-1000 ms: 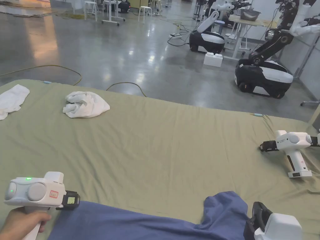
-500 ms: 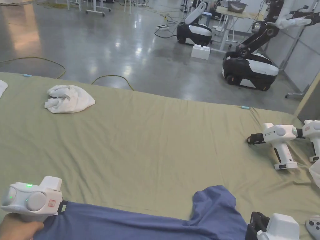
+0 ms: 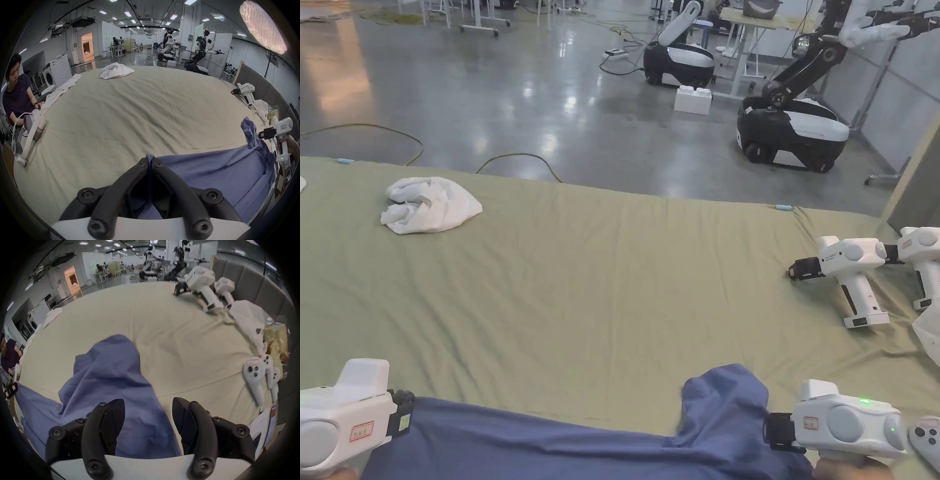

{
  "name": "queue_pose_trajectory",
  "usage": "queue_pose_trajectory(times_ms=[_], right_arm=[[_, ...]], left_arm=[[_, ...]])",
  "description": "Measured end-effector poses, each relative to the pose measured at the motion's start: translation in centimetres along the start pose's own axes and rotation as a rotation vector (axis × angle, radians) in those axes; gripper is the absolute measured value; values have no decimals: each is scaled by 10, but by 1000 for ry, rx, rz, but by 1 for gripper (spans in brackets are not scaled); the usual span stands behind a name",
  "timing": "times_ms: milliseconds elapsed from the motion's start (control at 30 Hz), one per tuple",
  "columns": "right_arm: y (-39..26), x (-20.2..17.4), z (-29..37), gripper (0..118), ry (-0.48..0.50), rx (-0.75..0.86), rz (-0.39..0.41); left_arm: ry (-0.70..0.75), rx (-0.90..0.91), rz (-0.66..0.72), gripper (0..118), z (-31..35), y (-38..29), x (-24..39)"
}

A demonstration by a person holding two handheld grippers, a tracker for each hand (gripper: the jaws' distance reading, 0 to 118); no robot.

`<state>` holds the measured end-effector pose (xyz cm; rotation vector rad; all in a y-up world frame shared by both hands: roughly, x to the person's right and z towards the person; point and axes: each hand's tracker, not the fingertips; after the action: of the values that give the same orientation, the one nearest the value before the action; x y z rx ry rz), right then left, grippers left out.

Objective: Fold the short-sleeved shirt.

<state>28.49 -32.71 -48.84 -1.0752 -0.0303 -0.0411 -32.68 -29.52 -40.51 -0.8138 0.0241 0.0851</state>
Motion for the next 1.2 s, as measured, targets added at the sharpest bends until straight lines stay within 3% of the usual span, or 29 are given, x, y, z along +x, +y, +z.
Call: queue_pose_trajectory(times_ms=[100, 167, 233, 267, 333, 400, 500, 733, 967, 1200], right_arm=[[2, -3, -13, 57, 40, -53, -12], [-1, -9, -15, 50, -2, -61, 21], [-3, -16, -14, 28, -18, -44, 40], [-4, -17, -13, 10, -19, -37, 45], [-3, -17, -14, 0, -23, -20, 50], [-2, -15, -16, 0, -7, -25, 11], [-3, -12, -10, 0, -3, -11, 17], [-17, 1, 58, 0, 39, 126, -1], [-55, 2, 145, 0, 52, 235, 57], [-108, -1, 201, 0, 9, 244, 159]], left_arm=[[7, -5, -2, 0, 0, -3, 1], [12, -11, 0, 0, -1, -5, 1], [19, -20, -1, 0, -3, -6, 1], [19, -24, -1, 0, -4, -7, 1], [20, -28, 0, 0, -6, -8, 2], [23, -35, 5, 0, -8, -10, 1], [24, -28, 41, 0, -8, -11, -1], [-5, 3, 54, 0, 13, -12, -5], [-47, 88, 69, 0, 68, -24, -18], [-84, 128, 73, 0, 127, -56, -12]])
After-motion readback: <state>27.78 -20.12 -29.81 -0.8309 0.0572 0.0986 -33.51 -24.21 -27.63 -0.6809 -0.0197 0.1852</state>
